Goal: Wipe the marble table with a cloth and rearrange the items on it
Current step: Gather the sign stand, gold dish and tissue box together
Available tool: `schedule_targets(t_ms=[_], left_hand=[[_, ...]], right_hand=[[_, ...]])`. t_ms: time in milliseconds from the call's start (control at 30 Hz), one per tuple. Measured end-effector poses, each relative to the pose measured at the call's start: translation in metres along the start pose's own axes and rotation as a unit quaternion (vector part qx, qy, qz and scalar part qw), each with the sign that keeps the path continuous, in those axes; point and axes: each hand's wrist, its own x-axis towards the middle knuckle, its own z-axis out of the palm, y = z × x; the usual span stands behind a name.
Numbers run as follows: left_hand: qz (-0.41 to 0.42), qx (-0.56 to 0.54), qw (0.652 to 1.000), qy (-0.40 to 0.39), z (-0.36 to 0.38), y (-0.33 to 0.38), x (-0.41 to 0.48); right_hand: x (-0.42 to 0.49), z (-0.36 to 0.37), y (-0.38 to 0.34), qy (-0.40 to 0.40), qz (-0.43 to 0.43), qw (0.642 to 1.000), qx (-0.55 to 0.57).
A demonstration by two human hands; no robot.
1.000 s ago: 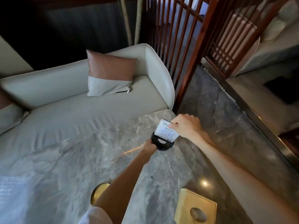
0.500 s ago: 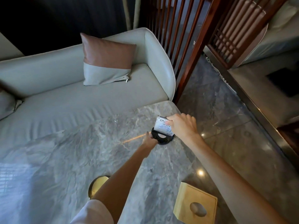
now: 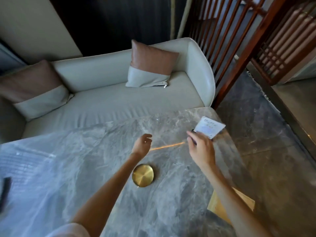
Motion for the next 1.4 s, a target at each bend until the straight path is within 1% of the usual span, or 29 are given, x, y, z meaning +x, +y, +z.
schedule_targets(t_ms=[67,133,200,300,400,500,633,733,833,933,1067,1133,1233,1400], left_hand=[[0.001,0.084,0.995,0.056,-0.018,-0.043,-0.025],[-0.017,0.138,0.989,0.059,-0.025,-0.085,-0.047],[-0.039,0.18,0.982,0.042,-0.027,-0.118,-0.062],[-0.061,0.193,0.979,0.038,-0.026,-0.144,-0.073],[-0.083,0.189,0.977,0.043,-0.023,-0.149,-0.073],[-0.107,0.164,0.98,0.03,-0.018,-0.144,-0.068],[-0.13,0.159,0.978,0.019,-0.007,-0.142,-0.061],[-0.124,0.149,0.981,0.025,0.003,-0.143,-0.056],[-0.124,0.132,0.983,0.029,0.014,-0.134,-0.055],[-0.096,0.14,0.985,0.021,0.031,-0.107,-0.046],[-0.043,0.146,0.988,-0.007,0.075,-0.054,-0.027],[-0.024,0.143,0.989,-0.035,0.103,-0.03,-0.022],[-0.019,0.152,0.985,-0.074,0.14,-0.007,-0.02],[-0.041,0.134,0.985,-0.105,0.178,0.003,-0.024]], right_hand=[[-0.048,0.033,-0.012,-0.086,0.043,0.995,0.04],[-0.092,0.061,-0.022,-0.177,0.095,0.978,0.058],[-0.124,0.082,-0.028,-0.228,0.114,0.965,0.056],[-0.145,0.096,-0.032,-0.25,0.135,0.957,0.048],[-0.142,0.107,-0.032,-0.283,0.141,0.947,0.048],[-0.129,0.119,-0.037,-0.325,0.169,0.928,0.071],[-0.118,0.136,-0.045,-0.362,0.226,0.895,0.132],[-0.116,0.146,-0.048,-0.361,0.216,0.901,0.109],[-0.112,0.144,-0.046,-0.347,0.231,0.9,0.128],[-0.094,0.128,-0.03,-0.322,0.246,0.907,0.115],[-0.064,0.087,0.013,-0.271,0.257,0.922,0.103],[-0.053,0.066,0.041,-0.247,0.285,0.92,0.105],[-0.043,0.04,0.078,-0.222,0.322,0.914,0.105],[-0.039,0.024,0.111,-0.237,0.351,0.899,0.11]])
